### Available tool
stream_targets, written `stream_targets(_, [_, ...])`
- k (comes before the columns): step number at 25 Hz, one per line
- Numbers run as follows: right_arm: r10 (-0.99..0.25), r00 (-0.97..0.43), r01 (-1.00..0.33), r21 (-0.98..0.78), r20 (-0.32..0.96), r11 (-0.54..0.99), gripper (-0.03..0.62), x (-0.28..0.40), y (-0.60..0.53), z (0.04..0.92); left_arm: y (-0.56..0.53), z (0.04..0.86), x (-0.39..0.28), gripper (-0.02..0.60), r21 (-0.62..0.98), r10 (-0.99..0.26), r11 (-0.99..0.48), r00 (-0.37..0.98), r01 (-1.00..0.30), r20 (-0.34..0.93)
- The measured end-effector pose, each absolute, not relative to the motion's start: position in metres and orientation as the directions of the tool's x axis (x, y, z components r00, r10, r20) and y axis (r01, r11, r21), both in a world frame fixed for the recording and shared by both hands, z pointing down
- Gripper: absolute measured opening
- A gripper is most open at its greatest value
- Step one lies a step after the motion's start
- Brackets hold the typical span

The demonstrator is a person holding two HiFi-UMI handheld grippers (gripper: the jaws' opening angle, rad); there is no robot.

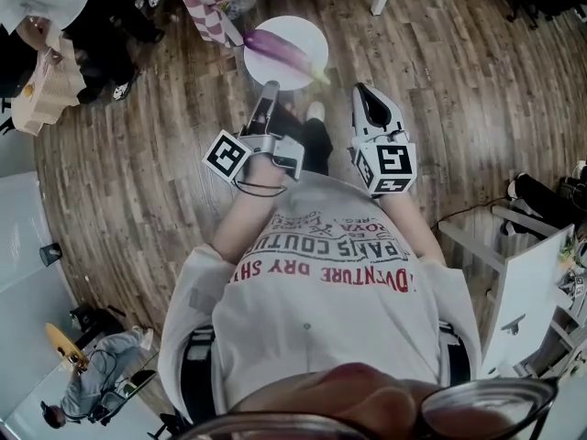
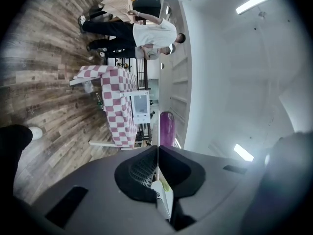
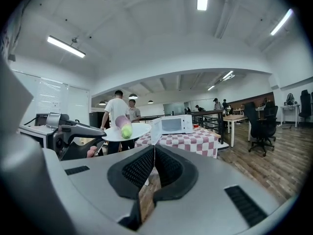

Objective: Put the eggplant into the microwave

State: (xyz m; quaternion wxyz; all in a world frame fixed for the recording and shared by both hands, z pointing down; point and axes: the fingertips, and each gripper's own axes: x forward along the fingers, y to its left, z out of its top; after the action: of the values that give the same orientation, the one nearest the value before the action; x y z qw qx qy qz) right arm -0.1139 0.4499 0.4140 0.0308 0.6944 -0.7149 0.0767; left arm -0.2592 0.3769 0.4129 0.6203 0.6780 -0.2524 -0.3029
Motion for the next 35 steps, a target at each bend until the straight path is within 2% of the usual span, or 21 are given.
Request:
stream_targets(21, [-0.976, 0.017, -1.0, 0.007, 0.219, -0.015, 0.028, 0.024, 0.172, 0.402, 0.083, 0.414, -0.111, 0.032, 0.996, -0.666, -0.052, 0.741, 0.073, -0.089])
stream_targets(27, [-0.974, 0.025, -1.0, 0.0, 0.227, -0.026, 0.028, 0.054, 0.121, 0.407, 0.039, 0.41, -0.086, 0.031, 0.995, -0.665, -0.052, 0.74, 0.086, -0.099])
stream_targets(35, [-0.97, -0.08, -0.997, -0.037, 0.23, 0.073, 0.028, 0.072, 0.037, 0.426, -0.024, 0.42, -0.074, 0.031, 0.997, -0.736, -0.053, 0.672, 0.062, -0.081])
